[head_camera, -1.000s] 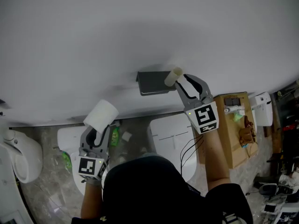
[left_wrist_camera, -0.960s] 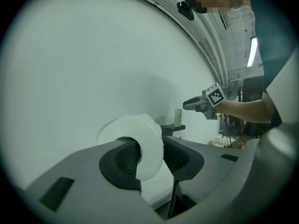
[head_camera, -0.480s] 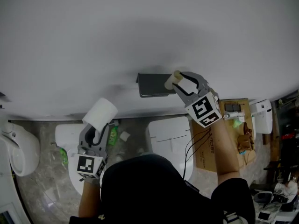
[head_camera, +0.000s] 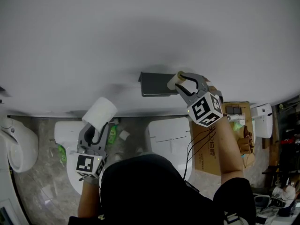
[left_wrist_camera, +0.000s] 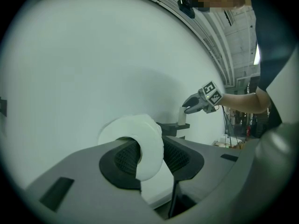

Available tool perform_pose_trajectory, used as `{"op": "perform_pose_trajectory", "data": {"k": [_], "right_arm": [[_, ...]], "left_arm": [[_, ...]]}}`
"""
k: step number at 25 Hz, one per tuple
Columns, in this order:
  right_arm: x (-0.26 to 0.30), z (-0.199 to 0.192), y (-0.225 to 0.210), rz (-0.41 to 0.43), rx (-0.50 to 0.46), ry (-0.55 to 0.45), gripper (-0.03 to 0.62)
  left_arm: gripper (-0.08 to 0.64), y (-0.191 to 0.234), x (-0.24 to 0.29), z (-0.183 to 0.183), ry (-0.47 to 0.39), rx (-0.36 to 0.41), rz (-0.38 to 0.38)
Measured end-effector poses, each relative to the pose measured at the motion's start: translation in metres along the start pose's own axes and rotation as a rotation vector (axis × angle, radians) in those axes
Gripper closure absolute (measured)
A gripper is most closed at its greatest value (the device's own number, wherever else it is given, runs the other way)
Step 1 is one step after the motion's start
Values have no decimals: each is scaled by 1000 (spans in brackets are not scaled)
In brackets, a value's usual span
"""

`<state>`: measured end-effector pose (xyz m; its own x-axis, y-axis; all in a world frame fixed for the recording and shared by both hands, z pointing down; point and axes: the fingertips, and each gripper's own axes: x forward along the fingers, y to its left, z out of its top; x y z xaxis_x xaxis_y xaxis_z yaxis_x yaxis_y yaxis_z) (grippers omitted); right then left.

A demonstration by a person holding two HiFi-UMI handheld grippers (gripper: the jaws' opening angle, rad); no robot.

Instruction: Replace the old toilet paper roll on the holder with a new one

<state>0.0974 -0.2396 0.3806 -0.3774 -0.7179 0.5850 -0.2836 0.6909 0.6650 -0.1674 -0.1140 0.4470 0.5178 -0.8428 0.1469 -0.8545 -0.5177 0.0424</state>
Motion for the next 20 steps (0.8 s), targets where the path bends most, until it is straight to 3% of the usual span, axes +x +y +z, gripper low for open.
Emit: {"op": "perform_pose_trajectory", "data": {"k": [6,12,16,20], "right_arm": [[-3,-4,6,52,-29,32,503],[-7,-4,10,58,5,29,519],[-11,-9,12,29,23,34,571],[-20,-14,6,-35,42,28,571]], "left_arm": [[411,-2,0,-1,-2,-3,-3],[411,-6,-1,1,7,-52,-5],[411,-8,-5,-3,-1,-15,-24],[411,-10,-6,1,-4,-16,-33]]}}
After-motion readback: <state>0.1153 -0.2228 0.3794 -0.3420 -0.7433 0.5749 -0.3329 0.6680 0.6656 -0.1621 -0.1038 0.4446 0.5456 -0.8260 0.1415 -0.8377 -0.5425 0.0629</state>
